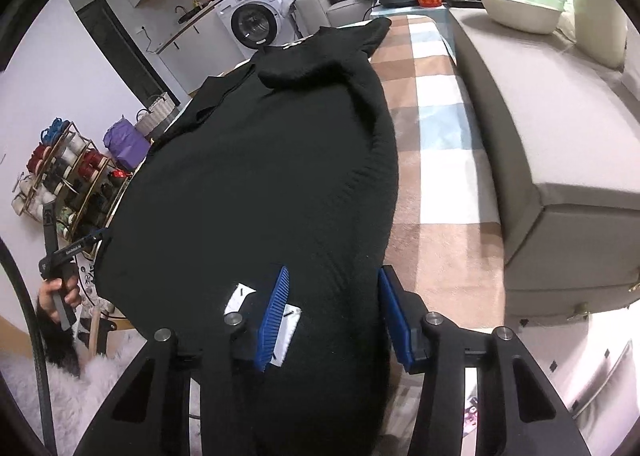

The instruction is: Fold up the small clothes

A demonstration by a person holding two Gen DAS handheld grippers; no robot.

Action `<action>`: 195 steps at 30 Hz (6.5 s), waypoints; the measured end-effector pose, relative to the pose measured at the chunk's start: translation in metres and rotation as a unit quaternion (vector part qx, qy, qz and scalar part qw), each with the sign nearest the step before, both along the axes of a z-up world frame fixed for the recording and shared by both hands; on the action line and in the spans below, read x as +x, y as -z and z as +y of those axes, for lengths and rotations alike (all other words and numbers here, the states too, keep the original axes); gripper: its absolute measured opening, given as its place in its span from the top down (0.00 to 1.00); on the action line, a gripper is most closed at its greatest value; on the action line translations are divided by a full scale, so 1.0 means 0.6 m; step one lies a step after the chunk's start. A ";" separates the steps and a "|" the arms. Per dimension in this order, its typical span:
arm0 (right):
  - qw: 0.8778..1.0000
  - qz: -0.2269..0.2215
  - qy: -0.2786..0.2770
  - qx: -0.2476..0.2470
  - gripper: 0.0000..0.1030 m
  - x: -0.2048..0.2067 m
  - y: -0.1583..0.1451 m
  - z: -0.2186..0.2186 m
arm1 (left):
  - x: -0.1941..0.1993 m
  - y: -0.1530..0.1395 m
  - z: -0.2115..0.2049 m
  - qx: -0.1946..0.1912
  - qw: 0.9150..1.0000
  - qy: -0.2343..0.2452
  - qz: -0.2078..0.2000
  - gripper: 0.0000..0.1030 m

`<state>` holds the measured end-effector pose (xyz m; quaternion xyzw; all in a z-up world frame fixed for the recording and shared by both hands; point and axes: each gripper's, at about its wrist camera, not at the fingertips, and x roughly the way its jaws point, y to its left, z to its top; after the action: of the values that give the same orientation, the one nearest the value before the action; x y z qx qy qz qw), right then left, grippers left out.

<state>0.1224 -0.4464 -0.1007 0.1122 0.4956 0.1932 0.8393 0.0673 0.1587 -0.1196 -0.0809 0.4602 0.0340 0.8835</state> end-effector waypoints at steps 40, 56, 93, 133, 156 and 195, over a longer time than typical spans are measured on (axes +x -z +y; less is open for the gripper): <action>0.997 -0.076 0.029 -0.018 0.88 0.015 -0.046 -0.020 | -0.025 -0.070 -0.010 -0.074 0.991 0.025 -0.108 0.99; 0.999 -0.024 0.009 0.030 0.60 0.021 0.023 -0.011 | 0.012 0.027 0.018 -0.031 0.999 -0.022 -0.033 0.49; 0.950 -0.177 -0.023 0.254 0.94 -0.016 -0.066 -0.029 | -0.024 -0.102 -0.006 -0.112 0.981 0.043 -0.151 0.94; 0.992 -0.025 0.113 -0.056 0.39 0.320 0.029 0.055 | 0.342 0.035 0.030 -0.080 0.995 -0.023 -0.052 0.53; 0.997 -0.004 0.009 -0.078 0.79 0.235 0.033 0.076 | 0.270 0.058 -0.022 -0.068 0.997 0.038 -0.026 0.86; 0.995 -0.007 -0.074 -0.064 0.64 0.066 0.016 -0.007 | 0.018 0.016 -0.009 -0.058 0.998 0.031 -0.009 0.61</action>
<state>0.1618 -0.4507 -0.1101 0.0197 0.5077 0.2237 0.8317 0.0783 0.1534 -0.1291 -0.1180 0.4560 -0.0212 0.8819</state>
